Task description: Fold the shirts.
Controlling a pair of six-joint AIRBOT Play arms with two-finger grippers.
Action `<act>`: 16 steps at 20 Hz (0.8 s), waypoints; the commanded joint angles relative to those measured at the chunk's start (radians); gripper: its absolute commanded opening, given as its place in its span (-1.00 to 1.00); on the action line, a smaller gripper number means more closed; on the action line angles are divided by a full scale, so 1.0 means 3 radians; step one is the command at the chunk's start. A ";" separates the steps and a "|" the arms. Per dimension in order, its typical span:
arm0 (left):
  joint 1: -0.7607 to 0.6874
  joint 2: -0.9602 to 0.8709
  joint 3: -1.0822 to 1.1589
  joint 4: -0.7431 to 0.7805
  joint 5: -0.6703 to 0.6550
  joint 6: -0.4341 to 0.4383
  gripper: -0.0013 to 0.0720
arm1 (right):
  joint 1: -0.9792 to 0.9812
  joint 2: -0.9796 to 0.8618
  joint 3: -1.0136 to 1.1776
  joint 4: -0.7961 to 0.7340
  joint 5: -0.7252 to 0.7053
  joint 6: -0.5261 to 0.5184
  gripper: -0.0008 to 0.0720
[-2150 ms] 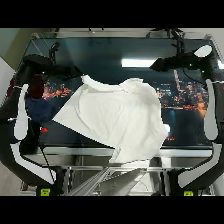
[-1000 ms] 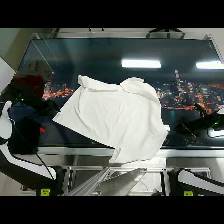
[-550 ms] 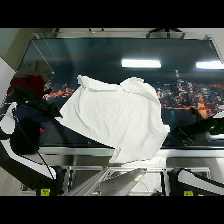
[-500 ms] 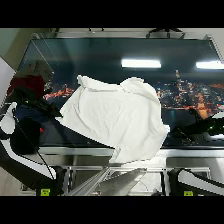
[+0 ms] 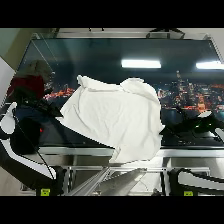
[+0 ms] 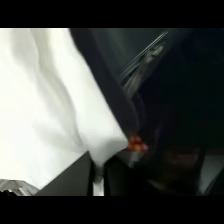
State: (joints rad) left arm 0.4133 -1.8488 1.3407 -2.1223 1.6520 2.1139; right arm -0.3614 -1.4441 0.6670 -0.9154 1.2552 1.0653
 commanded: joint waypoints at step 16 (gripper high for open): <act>-0.0267 0.1151 -0.1499 -0.0343 -0.1073 0.0020 -0.92 | -0.0043 -0.0455 0.1494 -0.0282 -0.0768 -0.0080 -0.91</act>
State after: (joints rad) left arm 0.3477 -1.5536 1.0237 -2.2124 1.4536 2.1155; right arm -0.3733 -1.4757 1.0084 -0.8886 1.0897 0.9764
